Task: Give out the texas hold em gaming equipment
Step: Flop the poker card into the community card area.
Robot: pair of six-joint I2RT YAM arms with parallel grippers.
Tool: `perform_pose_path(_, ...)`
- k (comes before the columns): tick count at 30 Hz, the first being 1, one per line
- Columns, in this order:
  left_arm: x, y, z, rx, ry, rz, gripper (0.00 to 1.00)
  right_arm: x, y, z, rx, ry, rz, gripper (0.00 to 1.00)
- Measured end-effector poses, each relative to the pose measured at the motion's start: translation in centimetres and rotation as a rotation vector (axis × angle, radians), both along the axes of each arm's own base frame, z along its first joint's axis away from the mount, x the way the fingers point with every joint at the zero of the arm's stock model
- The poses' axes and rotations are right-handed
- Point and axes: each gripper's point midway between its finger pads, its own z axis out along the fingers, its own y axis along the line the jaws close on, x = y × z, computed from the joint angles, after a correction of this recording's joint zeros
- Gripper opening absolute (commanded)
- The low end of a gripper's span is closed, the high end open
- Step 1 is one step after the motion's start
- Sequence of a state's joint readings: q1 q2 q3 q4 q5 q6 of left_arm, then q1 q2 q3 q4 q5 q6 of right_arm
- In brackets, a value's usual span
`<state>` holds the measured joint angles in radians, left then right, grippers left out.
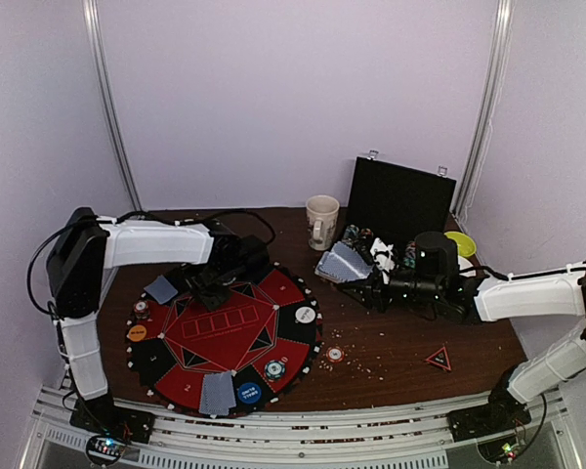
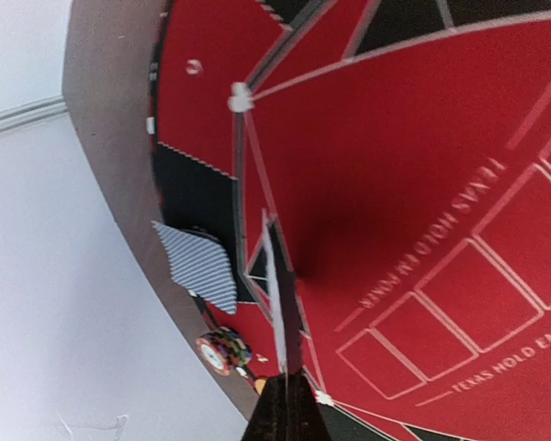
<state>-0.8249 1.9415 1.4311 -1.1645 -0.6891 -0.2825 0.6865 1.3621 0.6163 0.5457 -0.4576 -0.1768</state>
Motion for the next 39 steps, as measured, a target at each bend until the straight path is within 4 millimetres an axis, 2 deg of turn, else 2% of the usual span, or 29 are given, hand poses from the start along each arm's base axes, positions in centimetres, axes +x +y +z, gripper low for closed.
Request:
perform_pose_path(4, -2.0, -1.4, -2.4, 0.012, 0.074, -0.009, 0.00, 0.0, 0.0, 0.0, -0.001, 0.000, -0.001, 0.46)
perform_pose_path(6, -2.6, -1.3, -3.2, 0.008, 0.101, 0.010, 0.00, 0.1, -0.1, 0.0, -0.001, 0.000, -0.002, 0.46)
perform_pose_path(15, -7.4, 2.4, -6.8, 0.090, 0.265, 0.122, 0.00, 0.2, -0.1, 0.1, 0.004, -0.003, -0.003, 0.47)
perform_pose_path(27, -8.6, 2.0, -7.0, 0.002, 0.288, 0.092, 0.00, 0.2, 0.0, 0.0, 0.004, -0.002, -0.001, 0.47)
perform_pose_path(39, -10.5, -0.8, -7.2, -0.041, 0.316, -0.025, 0.00, 0.2, 0.0, 0.0, 0.004, -0.002, -0.002, 0.47)
